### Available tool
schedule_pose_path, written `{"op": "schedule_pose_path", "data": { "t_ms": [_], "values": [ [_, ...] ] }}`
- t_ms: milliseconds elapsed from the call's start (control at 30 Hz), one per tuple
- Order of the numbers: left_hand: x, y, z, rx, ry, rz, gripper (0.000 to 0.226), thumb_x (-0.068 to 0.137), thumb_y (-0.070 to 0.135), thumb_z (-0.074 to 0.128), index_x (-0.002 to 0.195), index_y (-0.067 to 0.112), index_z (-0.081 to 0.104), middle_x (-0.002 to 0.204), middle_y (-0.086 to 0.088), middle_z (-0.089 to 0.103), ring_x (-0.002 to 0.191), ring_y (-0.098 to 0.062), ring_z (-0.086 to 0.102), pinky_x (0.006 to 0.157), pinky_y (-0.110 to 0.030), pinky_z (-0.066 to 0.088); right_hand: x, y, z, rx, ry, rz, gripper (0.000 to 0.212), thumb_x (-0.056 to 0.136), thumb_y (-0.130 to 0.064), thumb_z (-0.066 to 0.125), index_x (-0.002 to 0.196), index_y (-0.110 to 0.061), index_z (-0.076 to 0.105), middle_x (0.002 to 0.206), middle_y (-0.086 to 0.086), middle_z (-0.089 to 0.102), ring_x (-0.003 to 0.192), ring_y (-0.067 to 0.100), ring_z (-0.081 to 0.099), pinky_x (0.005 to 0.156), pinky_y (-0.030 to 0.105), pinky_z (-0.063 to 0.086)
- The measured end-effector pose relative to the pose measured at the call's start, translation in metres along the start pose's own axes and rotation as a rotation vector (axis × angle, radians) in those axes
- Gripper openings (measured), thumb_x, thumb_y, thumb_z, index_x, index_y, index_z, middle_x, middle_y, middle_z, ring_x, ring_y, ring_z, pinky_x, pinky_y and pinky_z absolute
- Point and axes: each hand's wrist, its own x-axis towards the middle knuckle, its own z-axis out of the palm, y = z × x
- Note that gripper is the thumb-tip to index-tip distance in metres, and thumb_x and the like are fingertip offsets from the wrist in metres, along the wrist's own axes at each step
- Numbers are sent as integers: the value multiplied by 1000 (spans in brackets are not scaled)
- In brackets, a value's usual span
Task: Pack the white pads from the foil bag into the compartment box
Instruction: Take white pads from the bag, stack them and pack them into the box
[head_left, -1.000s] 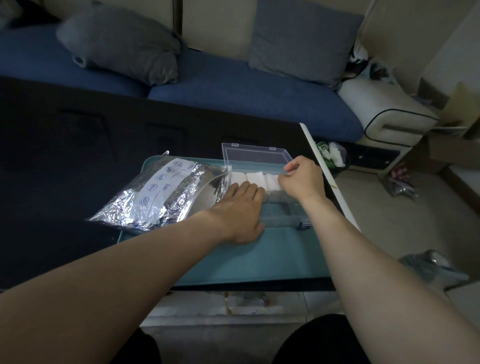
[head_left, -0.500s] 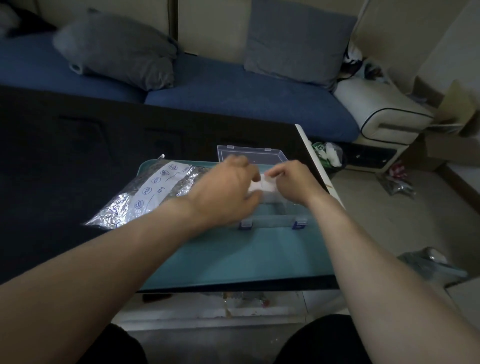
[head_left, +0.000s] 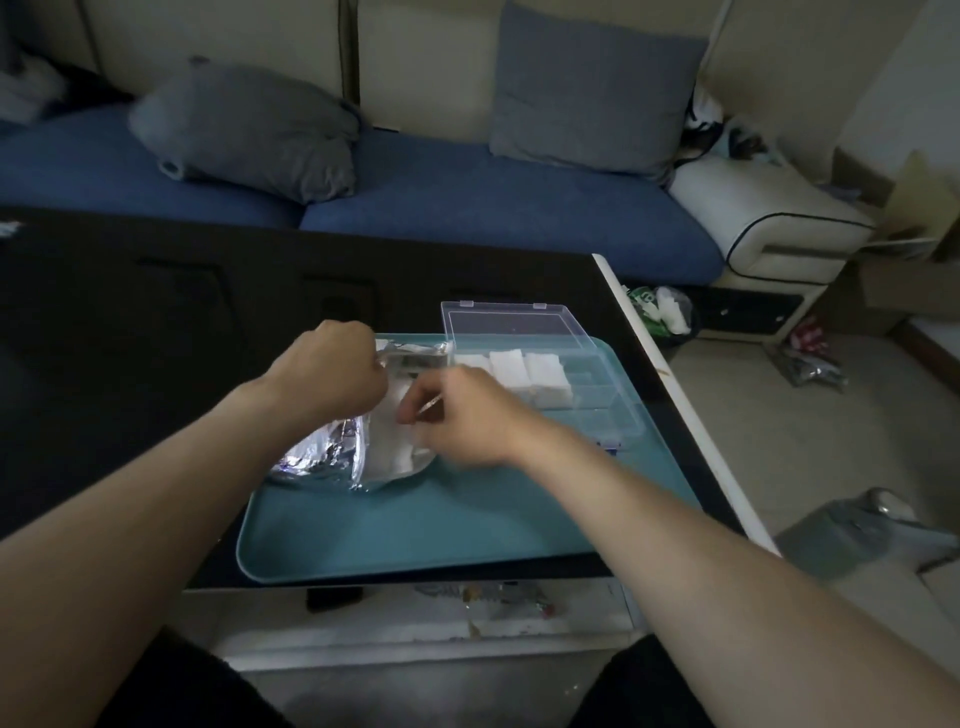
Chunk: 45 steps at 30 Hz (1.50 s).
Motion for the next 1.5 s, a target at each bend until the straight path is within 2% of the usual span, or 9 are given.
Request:
{"op": "schedule_pose_path", "data": {
  "t_ms": [167,300,500,733,967,1133,1233,1400,1500],
  "values": [
    [3,-13,-2,-224,-41,-58,18,93,13,52,87,4,67,78,-11,62,67,-24,58,56,-28,42,9,-6,18,-195,74,78,60,88,-30,73,139,-9,51,139,9,55,126,25,52,96,30,42],
    [6,-28,5,-460,-89,-117,20,88,5,50,91,-3,68,77,-18,65,64,-25,54,60,-29,43,13,-3,22,-188,59,119,78,84,-41,78,148,-13,45,142,8,55,130,25,51,96,28,41],
    [4,-33,7,-552,-72,-121,20,86,4,52,94,1,70,92,-24,70,87,-39,66,77,-45,54,17,-4,25,-208,221,18,50,83,-33,80,125,-13,63,121,7,57,113,26,56,87,30,41],
    [4,-31,8,-541,-82,-111,16,86,5,53,89,2,68,91,-22,69,82,-34,66,74,-44,55,15,-10,33,-123,117,47,54,89,-53,68,119,-9,61,111,11,67,97,27,61,70,30,37],
    [3,-23,6,-356,-65,-48,15,92,9,50,90,6,65,84,-11,63,73,-25,61,58,-28,46,17,-11,24,-91,266,4,20,92,-25,65,107,-13,70,99,9,71,94,28,63,69,28,35],
    [3,-21,4,-286,-41,-39,19,93,11,49,100,5,65,83,-8,61,71,-20,60,54,-27,46,17,3,6,190,284,159,17,90,-23,64,81,-9,65,81,11,70,75,28,67,64,31,54],
    [2,-16,1,-257,-53,-30,22,94,22,53,108,9,64,95,-9,64,80,-23,61,62,-29,47,7,11,-5,620,277,282,13,94,-14,63,92,-1,67,88,19,73,67,31,73,67,50,63],
    [-11,7,-6,-339,104,200,68,75,51,57,133,14,54,121,-7,53,113,-23,53,97,-33,44,-3,10,-29,1037,408,307,24,94,-9,68,117,-1,64,102,15,73,68,19,72,53,29,59],
    [-22,30,-14,-631,197,285,69,80,53,62,136,16,51,121,2,51,114,-13,51,96,-25,41,-10,5,-38,1151,368,251,23,95,-13,66,116,-5,67,93,6,75,70,15,72,54,26,56]
  ]
}}
